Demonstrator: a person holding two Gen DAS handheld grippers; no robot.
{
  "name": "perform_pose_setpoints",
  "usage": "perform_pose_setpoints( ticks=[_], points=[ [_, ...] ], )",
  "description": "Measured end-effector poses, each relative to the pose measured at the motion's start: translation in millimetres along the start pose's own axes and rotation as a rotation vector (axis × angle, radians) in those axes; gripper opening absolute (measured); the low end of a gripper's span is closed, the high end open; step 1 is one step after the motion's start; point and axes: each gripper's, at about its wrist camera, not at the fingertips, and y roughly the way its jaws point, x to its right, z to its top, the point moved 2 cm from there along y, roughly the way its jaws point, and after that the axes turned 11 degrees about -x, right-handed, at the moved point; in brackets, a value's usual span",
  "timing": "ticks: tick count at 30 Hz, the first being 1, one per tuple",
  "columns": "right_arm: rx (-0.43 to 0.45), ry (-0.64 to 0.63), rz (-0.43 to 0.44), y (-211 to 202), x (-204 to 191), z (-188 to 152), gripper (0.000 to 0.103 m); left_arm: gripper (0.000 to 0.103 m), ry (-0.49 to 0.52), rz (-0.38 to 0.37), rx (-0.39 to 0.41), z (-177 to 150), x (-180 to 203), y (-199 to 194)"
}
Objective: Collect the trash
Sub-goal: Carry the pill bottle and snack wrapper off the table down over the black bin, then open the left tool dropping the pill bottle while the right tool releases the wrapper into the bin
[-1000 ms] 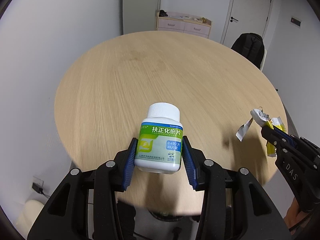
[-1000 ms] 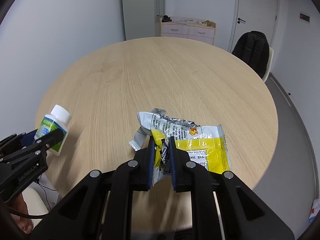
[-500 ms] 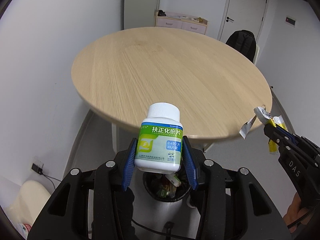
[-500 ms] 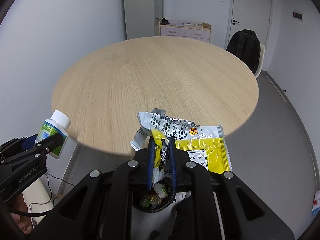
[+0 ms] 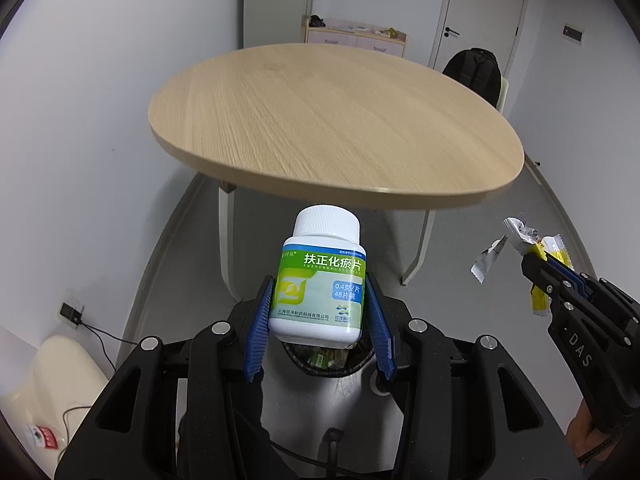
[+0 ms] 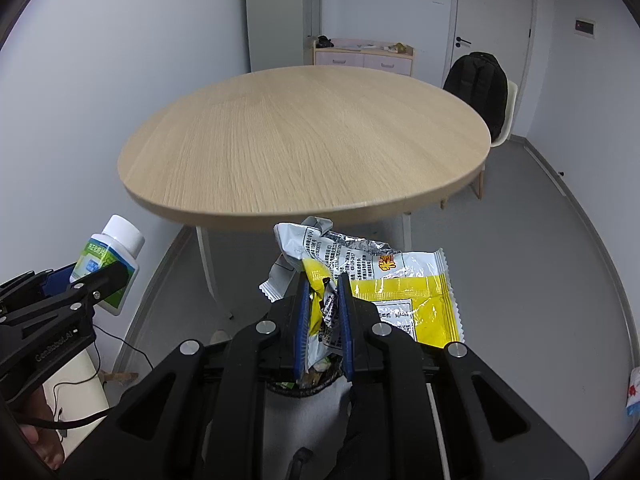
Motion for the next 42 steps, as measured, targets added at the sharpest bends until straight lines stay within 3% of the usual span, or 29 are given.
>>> perform_pose_setpoints(
  ticks=[8, 19, 30, 42],
  points=[
    [-0.019, 0.008, -0.010, 11, 0, -35, 0.013, 0.043, -0.002, -0.007, -0.019, -26, 1, 23],
    [-0.083, 0.004, -0.010, 67, 4, -52, 0.013, 0.043, -0.006, -0.011, -0.073, -45, -7, 86],
    [-0.158, 0.007, 0.011, 146, 1, -60, 0.013, 0.043, -0.024, -0.036, -0.126, -44, -19, 162],
    [-0.257, -0.016, -0.004, 268, 2, -70, 0.013, 0.043, -0.016, -0.057, -0.200, -43, -20, 266]
  ],
)
